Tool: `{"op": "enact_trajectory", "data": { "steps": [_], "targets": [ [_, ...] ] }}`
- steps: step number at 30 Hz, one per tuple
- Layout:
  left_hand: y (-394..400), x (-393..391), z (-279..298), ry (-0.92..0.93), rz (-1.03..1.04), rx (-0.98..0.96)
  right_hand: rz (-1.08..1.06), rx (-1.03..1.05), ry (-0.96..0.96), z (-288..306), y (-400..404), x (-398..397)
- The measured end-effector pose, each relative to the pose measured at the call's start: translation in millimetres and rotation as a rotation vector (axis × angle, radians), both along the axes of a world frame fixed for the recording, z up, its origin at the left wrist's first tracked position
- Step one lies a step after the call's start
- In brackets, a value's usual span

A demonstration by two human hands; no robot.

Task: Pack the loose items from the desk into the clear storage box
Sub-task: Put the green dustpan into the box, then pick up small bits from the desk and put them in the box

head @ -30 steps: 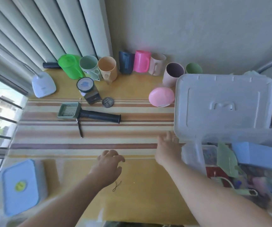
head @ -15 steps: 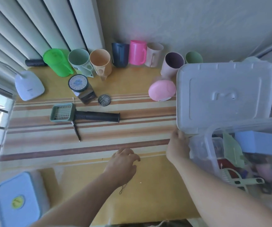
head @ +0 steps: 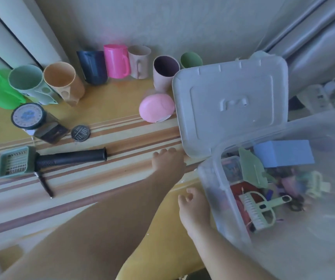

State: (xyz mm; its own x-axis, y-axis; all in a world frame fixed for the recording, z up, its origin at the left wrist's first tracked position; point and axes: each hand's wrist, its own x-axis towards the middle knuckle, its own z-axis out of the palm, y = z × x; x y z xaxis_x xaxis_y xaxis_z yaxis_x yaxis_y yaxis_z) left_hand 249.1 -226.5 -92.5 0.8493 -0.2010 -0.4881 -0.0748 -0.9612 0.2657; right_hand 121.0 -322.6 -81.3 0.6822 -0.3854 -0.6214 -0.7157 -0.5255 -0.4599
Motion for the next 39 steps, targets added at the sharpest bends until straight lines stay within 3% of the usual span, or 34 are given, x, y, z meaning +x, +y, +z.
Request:
{"op": "enact_trajectory", "data": {
  "steps": [7, 11, 15, 18, 22, 28, 33, 39],
  "targets": [
    [-2.5, -13.6, -21.9, -0.040, -0.050, 0.186, 0.173, -0.173, -0.079, -24.0, -5.0, 24.4],
    [37.0, -37.8, -15.2, -0.025, -0.036, 0.196, 0.396, -0.283, -0.069, -27.2, -12.2, 32.3],
    [100.3, -74.4, -8.5, -0.040, 0.073, 0.106, 0.524, -0.370, -0.083, -21.7, -16.0, 41.1],
    [146.2, -113.6, -5.6, -0.023, 0.140, -0.020, 0.474, -0.411, -0.104, -27.5, -21.8, 44.8],
    [195.4, -187.5, -4.3, 0.017, 0.308, -0.081, 0.553, -0.306, -0.177, -31.5, 0.5, 46.8],
    [184.2, -221.9, -9.3, 0.028, 0.141, -0.150, 0.567, -0.356, -0.108, -33.9, -7.1, 67.6],
    [166.9, -239.6, -17.3, 0.056, -0.152, -0.059, 0.840, -0.383, -0.096, -16.6, 6.1, 55.3],
    [177.2, -239.5, -23.9, 0.036, -0.278, 0.058, 1.005, -0.235, -0.175, -4.2, 55.3, 19.1]
  ]
}}
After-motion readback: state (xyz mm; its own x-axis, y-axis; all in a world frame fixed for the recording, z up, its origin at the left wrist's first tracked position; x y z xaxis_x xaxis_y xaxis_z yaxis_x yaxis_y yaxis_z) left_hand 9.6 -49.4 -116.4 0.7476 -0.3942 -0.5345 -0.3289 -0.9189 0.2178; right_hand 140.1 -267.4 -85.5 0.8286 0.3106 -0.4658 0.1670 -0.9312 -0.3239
